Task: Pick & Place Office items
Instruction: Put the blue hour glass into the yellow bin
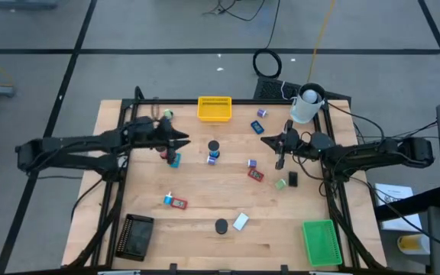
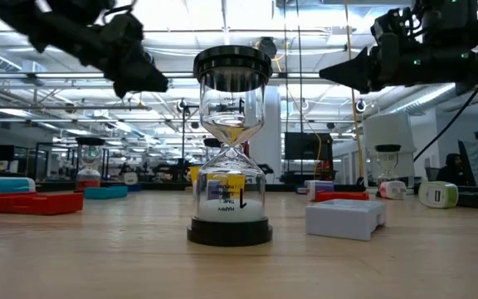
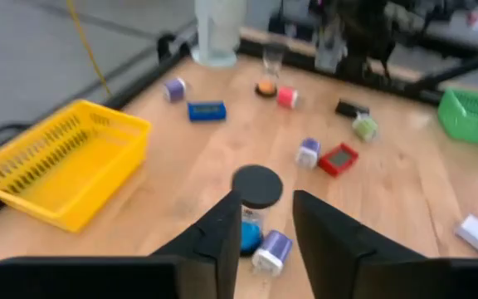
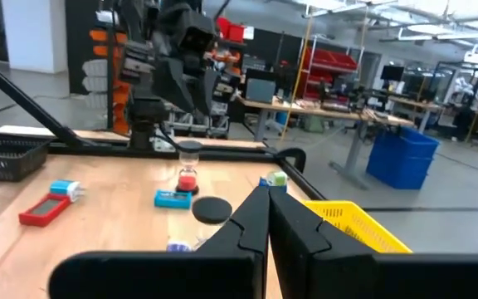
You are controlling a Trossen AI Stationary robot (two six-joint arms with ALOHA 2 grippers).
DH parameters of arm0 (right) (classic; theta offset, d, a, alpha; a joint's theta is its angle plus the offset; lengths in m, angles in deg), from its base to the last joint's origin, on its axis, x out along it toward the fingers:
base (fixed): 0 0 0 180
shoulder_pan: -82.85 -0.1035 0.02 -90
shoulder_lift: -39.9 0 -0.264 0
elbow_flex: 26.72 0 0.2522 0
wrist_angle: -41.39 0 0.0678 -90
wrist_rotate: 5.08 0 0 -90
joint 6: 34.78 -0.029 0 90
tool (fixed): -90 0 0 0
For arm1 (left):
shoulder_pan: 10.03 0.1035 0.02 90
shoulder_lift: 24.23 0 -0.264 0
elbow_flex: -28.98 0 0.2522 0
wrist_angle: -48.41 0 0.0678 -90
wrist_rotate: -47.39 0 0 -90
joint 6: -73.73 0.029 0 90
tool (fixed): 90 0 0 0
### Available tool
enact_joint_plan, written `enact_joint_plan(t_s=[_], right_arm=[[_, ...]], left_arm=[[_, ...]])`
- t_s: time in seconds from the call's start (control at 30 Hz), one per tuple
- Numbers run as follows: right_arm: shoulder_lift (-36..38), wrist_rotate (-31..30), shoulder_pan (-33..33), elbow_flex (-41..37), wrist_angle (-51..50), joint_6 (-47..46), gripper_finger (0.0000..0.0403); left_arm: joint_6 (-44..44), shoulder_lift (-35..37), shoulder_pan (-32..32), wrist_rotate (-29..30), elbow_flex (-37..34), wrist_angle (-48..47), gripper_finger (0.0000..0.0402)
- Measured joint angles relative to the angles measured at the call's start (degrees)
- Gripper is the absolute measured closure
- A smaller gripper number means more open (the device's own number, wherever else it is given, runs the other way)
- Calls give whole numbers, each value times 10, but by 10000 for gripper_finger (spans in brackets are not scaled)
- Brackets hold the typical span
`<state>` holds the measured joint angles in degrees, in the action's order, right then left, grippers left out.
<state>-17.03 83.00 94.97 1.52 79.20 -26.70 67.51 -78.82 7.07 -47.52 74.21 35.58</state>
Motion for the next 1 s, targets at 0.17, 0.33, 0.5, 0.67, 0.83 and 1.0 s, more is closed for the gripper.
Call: enact_joint_plan(t_s=[0.17, 0.33, 0.5, 0.67, 0.83, 1.0], right_arm=[[0, 1, 7, 0, -7, -5, 399], [0, 2, 7, 0, -9, -4, 399], [0, 4, 7, 0, -9, 1, 399], [0, 5, 6, 0, -9, 1, 399], [0, 7, 5, 0, -18, 1, 399], [0, 7, 5, 0, -26, 0, 399]], left_arm=[[11, -99, -24, 0, 75, -30, 236], [19, -176, -44, 25, 129, -41, 183], [16, -240, -52, 36, 174, -68, 117], [27, -301, -53, 44, 203, -66, 69], [31, -350, -53, 82, 218, -68, 38], [33, -364, -51, 116, 223, -68, 22]])
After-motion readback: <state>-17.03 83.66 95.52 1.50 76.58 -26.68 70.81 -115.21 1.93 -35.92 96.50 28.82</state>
